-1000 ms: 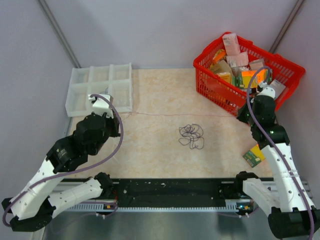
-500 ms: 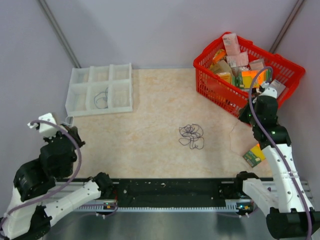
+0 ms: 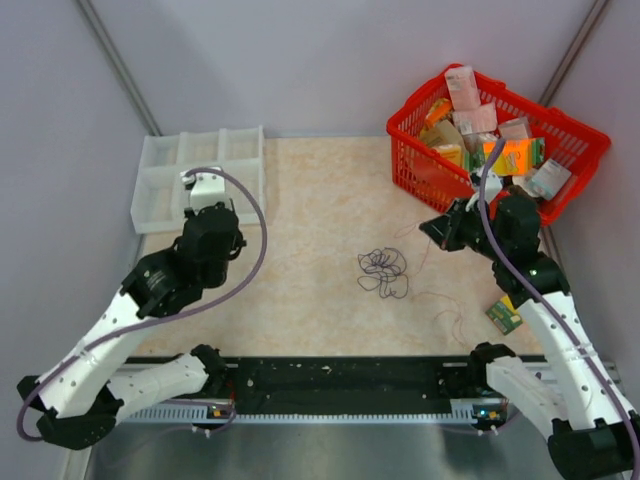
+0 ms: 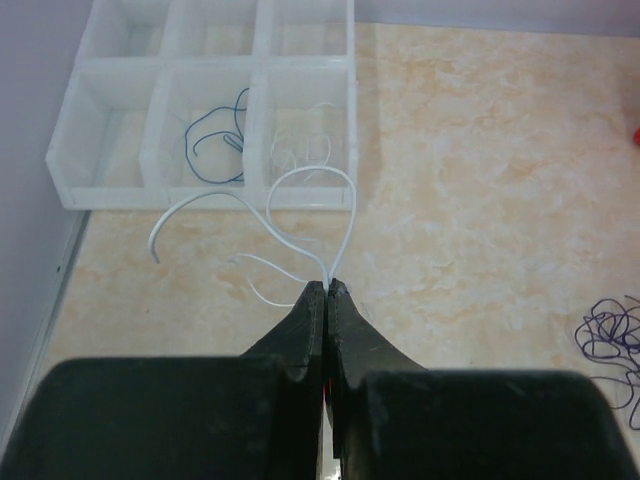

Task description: Untangle the cables

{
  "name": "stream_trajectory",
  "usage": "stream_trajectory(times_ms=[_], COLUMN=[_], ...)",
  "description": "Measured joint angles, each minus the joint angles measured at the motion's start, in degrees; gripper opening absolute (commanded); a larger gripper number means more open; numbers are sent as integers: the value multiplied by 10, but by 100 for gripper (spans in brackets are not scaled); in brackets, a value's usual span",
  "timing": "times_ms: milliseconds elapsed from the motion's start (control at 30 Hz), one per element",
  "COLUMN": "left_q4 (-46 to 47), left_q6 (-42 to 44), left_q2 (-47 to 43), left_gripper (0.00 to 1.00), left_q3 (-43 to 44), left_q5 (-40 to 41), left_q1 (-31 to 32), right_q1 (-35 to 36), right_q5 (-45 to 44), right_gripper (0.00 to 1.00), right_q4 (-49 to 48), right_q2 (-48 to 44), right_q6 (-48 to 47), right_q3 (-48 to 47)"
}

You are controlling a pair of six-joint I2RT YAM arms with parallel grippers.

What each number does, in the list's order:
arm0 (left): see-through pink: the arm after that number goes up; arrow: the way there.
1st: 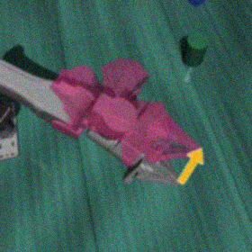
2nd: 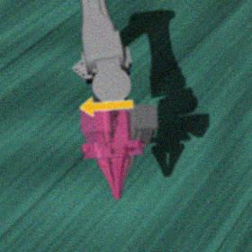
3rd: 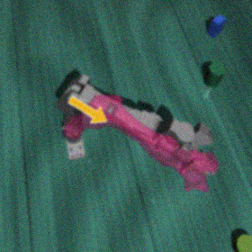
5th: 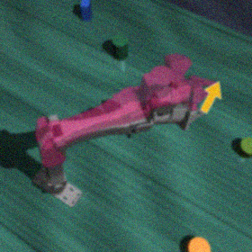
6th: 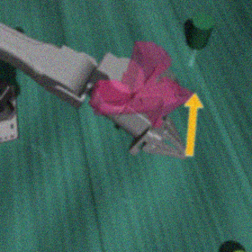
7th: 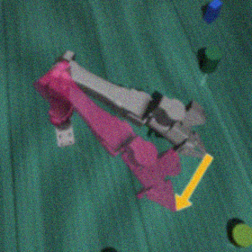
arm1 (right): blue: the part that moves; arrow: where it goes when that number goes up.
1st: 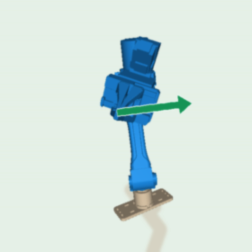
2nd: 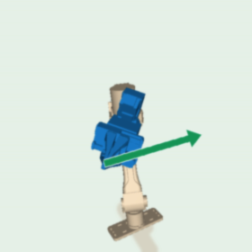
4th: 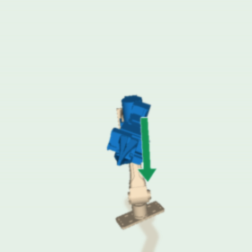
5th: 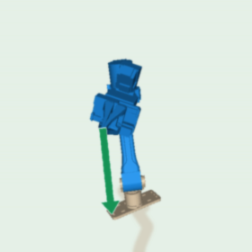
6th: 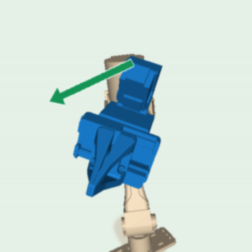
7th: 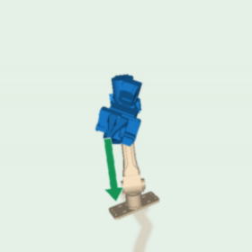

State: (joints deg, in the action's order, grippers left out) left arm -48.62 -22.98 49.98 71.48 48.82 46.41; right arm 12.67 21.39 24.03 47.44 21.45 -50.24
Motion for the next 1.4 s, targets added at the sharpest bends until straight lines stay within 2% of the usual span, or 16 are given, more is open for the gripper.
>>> stream_trajectory(times_ms=[100,233,400,533,733,867,1067,1400], left_q4=[34,73,122,169,232,278,315,334], left_q6=[13,15,5,-11,-50,-87,-96,-59], left_q2=[35,56,128,212,322,395,485,540], left_gripper=[0,0,0,0,0,0,0,0], left_q3=[12,54,114,148,156,158,151,130], left_q5=[-42,-112,-213,-294,-425,-491,-534,-542], left_q1=[-38,-124,-253,-319,-379,-422,-466,-501], right_q1=[3,3,4,7,7,7,7,8], right_q5=[24,6,31,48,58,58,60,60], right_gripper=[0,0,0,0,0,0,0,0], right_q4=[-21,-62,-138,-173,-245,-261,-267,-275], right_q2=[-5,2,70,116,116,116,107,101], right_q6=[1,2,29,50,72,77,78,77], right_q3=[0,16,72,114,151,165,165,165])
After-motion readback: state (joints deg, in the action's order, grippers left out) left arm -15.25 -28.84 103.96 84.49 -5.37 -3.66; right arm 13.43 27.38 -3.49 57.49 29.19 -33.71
